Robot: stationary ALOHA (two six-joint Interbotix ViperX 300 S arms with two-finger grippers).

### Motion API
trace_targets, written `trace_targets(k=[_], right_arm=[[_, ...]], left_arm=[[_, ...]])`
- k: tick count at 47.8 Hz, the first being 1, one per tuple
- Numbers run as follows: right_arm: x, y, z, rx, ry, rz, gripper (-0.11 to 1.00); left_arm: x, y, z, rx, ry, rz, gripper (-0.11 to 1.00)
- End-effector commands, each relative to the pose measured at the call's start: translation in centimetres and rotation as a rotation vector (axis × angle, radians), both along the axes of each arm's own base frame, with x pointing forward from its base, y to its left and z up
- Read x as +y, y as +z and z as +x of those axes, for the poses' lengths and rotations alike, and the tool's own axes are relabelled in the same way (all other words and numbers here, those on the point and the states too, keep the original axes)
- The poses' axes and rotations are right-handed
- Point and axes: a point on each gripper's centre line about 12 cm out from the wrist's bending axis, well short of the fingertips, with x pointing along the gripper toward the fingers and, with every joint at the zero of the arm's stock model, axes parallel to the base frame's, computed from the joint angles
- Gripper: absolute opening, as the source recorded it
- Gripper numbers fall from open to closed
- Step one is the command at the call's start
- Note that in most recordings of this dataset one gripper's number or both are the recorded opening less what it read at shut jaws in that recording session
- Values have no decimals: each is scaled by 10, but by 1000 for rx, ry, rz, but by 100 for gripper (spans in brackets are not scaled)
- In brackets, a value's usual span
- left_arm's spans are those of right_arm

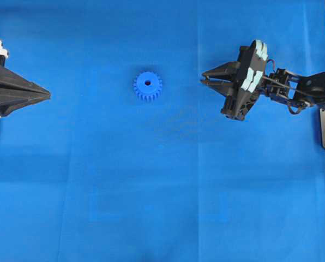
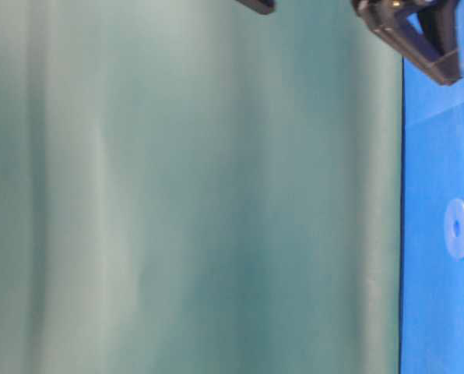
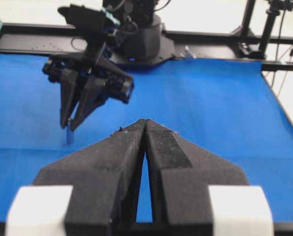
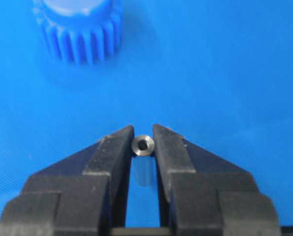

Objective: Insert the shaft placed at a random location into the center hole of the small gear at another random location.
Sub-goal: 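Lift the silver shaft with the right gripper, then carry the shaft left over the blue gear's center hole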

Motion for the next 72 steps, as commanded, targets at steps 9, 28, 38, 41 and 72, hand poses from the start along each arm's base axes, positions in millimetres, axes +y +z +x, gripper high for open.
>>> trace_targets(k=[9,28,38,41,72], right_arm=[[2,60,4,-72,25,5,3],[3,68,6,-70,34,6,3],[-1,70,26,-80,34,4,3],[-3,71,37,-82,39,-1,3],[-2,80,129,-81,113,-17,3]], left_arm=[[0,4,1,-11,-1,-3,0],[0,4,2,-8,-1,-3,0],[0,4,2,-8,-1,-5,0],[0,4,2,-8,-1,-3,0],[0,3,1,-1,-1,-3,0]])
